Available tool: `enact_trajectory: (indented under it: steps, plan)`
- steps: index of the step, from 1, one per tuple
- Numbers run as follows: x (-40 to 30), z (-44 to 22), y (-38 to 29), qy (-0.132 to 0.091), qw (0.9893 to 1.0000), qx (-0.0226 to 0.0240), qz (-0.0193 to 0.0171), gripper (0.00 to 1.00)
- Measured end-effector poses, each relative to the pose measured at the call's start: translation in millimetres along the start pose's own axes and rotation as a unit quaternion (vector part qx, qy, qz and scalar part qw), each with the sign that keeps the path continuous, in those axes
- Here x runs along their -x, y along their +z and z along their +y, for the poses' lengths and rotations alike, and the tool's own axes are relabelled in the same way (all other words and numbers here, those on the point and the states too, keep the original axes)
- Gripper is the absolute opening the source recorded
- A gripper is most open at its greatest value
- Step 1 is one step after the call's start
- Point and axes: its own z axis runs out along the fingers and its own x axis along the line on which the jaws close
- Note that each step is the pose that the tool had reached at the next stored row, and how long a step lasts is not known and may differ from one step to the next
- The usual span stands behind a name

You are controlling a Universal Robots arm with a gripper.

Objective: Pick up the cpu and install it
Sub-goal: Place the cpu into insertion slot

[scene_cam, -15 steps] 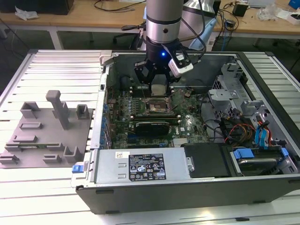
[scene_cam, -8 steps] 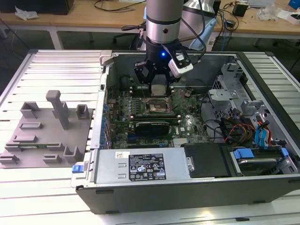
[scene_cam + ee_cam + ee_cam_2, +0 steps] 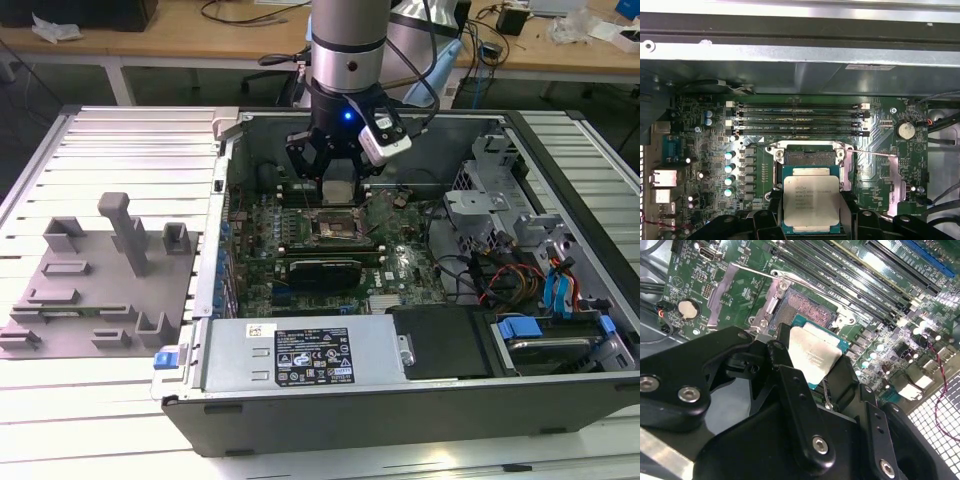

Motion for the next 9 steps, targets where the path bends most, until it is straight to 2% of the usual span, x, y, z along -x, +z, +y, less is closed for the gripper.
enact_trajectory:
  steps: [1, 2, 5, 7, 9]
  plan:
    - [0.0, 0.0, 0.0, 0.005, 1.0000, -0.0003, 0.0000, 0.54]
    - [0.0, 0.0, 0.1, 0.021, 0.9998, -0.0009, -0.0003, 0.54]
    - [0.0, 0.0, 0.2, 0.048, 0.9988, -0.0019, -0.0007, 0.54]
    - [0.0, 0.0, 0.4, 0.086, 0.9963, -0.0034, -0.0012, 0.54]
    - [0.0, 0.0, 0.5, 0.107, 0.9942, -0.0043, -0.0015, 0.54]
